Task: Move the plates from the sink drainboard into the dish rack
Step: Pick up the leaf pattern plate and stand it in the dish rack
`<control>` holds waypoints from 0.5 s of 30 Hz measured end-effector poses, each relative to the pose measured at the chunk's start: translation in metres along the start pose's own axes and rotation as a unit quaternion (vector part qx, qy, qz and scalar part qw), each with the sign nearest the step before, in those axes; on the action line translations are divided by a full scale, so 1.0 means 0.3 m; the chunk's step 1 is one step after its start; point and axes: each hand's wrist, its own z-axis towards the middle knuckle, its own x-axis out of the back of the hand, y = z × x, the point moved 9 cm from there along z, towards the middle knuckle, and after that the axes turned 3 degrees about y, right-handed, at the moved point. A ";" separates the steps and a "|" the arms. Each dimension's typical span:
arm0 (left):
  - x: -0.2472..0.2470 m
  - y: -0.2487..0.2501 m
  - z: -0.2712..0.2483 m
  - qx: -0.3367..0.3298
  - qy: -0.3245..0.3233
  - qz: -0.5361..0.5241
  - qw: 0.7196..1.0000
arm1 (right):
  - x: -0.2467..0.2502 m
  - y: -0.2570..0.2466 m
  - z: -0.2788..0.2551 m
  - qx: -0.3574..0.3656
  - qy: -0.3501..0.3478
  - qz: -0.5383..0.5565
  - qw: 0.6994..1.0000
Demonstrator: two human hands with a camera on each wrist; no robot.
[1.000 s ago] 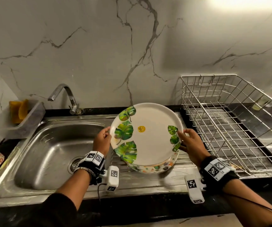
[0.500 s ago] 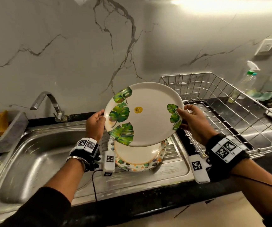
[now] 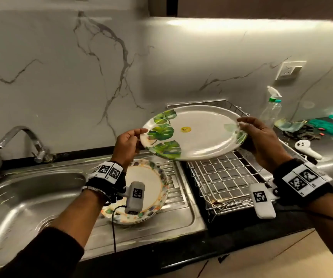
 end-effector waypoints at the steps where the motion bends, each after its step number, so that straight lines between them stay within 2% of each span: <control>1: -0.041 0.011 -0.002 -0.004 -0.014 0.000 1.000 | 0.038 -0.013 0.015 0.004 0.004 0.009 1.000; 6: -0.225 0.081 -0.011 -0.052 -0.068 0.024 0.996 | 0.183 -0.070 0.065 0.009 0.000 0.021 1.000; 11: -0.346 0.131 0.003 -0.073 -0.073 0.035 0.994 | 0.293 -0.087 0.125 0.014 0.024 0.042 0.999; 15: -0.401 0.132 0.042 -0.076 -0.079 0.028 0.994 | 0.339 -0.074 0.156 0.033 0.015 -0.007 0.999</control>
